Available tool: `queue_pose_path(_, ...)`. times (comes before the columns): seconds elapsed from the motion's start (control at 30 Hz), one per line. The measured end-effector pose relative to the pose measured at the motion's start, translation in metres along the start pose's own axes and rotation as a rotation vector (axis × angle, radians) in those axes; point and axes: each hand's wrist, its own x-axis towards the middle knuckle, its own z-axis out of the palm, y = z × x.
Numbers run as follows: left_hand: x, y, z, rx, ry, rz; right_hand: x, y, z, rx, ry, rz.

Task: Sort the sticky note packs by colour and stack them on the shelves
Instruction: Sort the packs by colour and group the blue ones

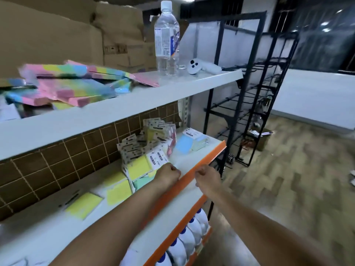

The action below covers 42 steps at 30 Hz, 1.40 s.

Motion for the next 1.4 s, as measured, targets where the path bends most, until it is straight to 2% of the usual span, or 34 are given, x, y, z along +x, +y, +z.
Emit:
queue_pose_path(0.37, 0.077, 0.024, 0.024, 0.099, -0.051, -0.031, 0.078, 0.018, -0.015, -0.069, 0.043, 0.135)
queue_pose_path(0.6, 0.123, 0.037, 0.045, 0.04, 0.01, -0.108, 0.145, 0.031, -0.024, -0.034, -0.037, 0.113)
queue_pose_path(0.9, 0.185, 0.061, 0.072, -0.042, 0.15, -0.212, 0.24, 0.041, -0.034, -0.146, -0.192, 0.044)
queue_pose_path(1.23, 0.225, 0.07, 0.084, 0.276, 0.197, -0.259, 0.304, 0.046, -0.021, -0.045, -0.311, -0.065)
queue_pose_path(1.4, 0.251, 0.053, 0.09, 0.261, 0.253, -0.263, 0.317, 0.04, -0.012, 0.12, -0.352, -0.029)
